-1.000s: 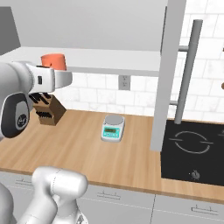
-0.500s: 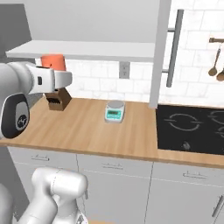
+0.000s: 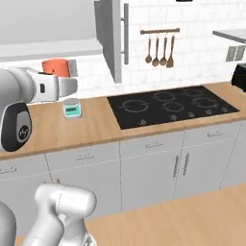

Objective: Gather all objects into one cabinet and sort the glasses and bowls to opposite sides.

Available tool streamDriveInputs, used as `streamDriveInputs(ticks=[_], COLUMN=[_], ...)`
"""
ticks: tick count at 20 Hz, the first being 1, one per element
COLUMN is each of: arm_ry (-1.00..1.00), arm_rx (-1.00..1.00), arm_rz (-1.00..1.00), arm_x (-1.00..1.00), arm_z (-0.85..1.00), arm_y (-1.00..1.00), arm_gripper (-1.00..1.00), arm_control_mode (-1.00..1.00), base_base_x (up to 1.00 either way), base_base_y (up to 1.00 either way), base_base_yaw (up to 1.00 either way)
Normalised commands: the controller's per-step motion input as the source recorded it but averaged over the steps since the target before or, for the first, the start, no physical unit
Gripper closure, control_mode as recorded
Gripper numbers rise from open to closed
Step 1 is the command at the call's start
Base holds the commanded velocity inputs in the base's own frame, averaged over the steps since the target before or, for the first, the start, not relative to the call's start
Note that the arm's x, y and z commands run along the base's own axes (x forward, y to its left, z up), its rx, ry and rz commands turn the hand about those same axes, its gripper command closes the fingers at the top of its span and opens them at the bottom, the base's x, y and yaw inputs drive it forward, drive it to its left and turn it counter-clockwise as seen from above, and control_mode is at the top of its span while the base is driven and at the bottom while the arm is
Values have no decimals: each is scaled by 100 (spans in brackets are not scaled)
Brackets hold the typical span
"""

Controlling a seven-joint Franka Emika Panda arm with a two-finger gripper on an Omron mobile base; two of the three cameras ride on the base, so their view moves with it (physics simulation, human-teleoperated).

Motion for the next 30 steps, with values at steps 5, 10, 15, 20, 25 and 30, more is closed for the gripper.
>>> streamDriveInputs(ticks=[5,10,15,20,25,30], arm_ry=[0,0,0,0,0,0], arm_rx=[0,0,0,0,0,0], arm_rz=[0,0,0,0,0,0], arm_x=[0,0,0,0,0,0], arm_z=[0,0,0,0,0,0], arm_y=[0,0,0,0,0,0], arm_gripper=[100,100,100,100,100,100], arm_control_mode=[100,100,100,100,100,100], base_base_x=[-34,-18,0,21,80,99], base_base_y=[-2,-8,-10,-1,0,0], base_base_yaw=[-84,-82,-73,-56,-11,0])
